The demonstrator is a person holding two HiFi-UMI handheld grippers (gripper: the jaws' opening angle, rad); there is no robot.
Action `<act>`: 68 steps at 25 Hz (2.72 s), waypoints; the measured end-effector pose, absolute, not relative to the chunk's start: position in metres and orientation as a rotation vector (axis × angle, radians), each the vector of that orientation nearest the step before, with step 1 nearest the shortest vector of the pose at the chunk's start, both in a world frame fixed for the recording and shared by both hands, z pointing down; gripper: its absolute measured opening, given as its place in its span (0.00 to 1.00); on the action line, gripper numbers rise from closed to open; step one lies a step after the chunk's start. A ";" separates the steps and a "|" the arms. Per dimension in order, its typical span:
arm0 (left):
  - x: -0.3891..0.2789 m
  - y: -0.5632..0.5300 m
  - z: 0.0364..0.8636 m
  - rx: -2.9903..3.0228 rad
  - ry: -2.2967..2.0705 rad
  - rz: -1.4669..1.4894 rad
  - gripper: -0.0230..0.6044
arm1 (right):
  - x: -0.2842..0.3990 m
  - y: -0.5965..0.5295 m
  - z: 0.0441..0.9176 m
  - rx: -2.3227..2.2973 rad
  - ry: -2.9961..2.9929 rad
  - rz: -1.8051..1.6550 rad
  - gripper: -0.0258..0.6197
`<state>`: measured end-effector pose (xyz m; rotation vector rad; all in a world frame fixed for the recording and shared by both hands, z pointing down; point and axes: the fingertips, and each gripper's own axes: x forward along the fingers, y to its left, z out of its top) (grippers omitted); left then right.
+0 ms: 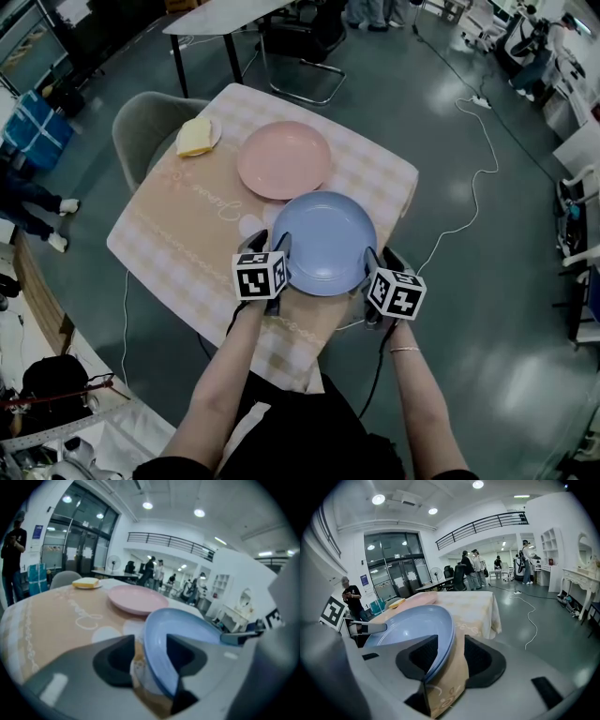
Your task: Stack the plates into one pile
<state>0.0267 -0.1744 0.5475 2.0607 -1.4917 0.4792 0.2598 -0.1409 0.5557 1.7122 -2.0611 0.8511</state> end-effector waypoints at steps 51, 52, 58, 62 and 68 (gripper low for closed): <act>0.021 -0.157 0.518 2.033 -1.508 0.396 0.31 | 0.230 -0.134 0.524 1.702 -2.144 0.920 0.22; 0.018 -0.158 0.513 2.035 -1.520 0.385 0.31 | 0.227 -0.136 0.518 1.704 -2.159 0.911 0.22; -0.005 -0.163 0.485 2.048 -1.586 0.330 0.31 | 0.204 -0.148 0.490 1.699 -2.232 0.854 0.22; -0.019 -0.173 0.469 2.056 -1.622 0.300 0.31 | 0.189 -0.160 0.475 1.701 -2.261 0.816 0.22; -0.039 -0.198 0.452 2.081 -1.654 0.263 0.31 | 0.170 -0.185 0.463 1.742 -2.269 0.782 0.22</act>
